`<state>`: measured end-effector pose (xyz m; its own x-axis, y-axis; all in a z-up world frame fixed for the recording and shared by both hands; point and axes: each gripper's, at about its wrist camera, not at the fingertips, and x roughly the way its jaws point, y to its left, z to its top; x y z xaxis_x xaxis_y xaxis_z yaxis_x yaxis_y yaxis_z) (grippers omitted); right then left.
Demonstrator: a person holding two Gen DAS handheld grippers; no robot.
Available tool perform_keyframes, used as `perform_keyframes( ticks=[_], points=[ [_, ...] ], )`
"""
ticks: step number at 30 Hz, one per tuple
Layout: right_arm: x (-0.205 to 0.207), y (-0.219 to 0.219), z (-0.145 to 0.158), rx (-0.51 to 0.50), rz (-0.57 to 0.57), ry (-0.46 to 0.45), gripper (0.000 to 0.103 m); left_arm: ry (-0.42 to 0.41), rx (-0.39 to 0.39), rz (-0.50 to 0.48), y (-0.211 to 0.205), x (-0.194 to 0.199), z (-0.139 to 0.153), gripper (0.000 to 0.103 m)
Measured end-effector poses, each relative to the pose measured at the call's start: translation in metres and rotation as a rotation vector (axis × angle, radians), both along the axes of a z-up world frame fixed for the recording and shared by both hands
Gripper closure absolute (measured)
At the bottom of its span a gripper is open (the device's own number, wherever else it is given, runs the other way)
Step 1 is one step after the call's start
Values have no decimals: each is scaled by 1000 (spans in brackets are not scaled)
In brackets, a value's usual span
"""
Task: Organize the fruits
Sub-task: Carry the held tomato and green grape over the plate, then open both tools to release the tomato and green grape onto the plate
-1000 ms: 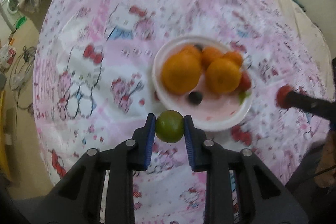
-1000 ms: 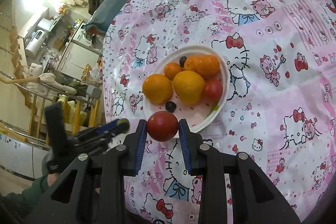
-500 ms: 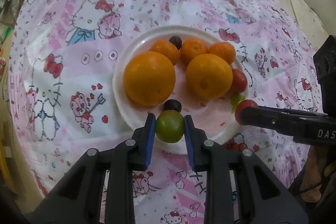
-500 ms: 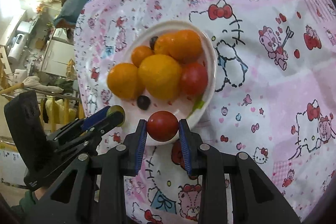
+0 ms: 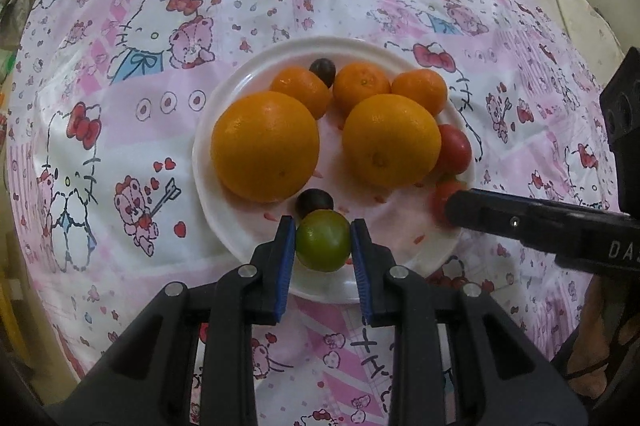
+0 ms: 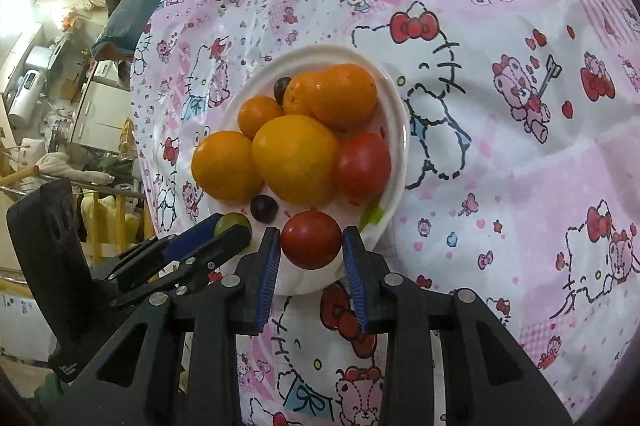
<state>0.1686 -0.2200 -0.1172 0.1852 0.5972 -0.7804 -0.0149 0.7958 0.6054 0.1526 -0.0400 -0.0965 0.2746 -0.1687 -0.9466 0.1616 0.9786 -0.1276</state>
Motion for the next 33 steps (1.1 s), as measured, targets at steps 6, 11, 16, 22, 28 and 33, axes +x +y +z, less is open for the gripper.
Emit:
perform_keyframes(
  ticks=[6,11,16,22,28,33],
  points=[
    [-1,0,8,12,0,-33,57,-2,14,-12,-2,-1,0,67],
    [-2,-15,20,11,-55,-74,56,-32,20,-13,-2,-4,5,41],
    [-7,-29,34,2,-94,-125,35,-36,21,-16,-1,-8,11,38],
    [-22,-25,62,-158,-79,-250,25,-83,46,35,18,-25,30,38],
    [-50,-11,88,-262,-28,-369,21,-250,95,141,46,-55,70,38],
    [-78,4,104,-305,-1,-466,12,-374,94,195,55,-94,91,28]
  ],
)
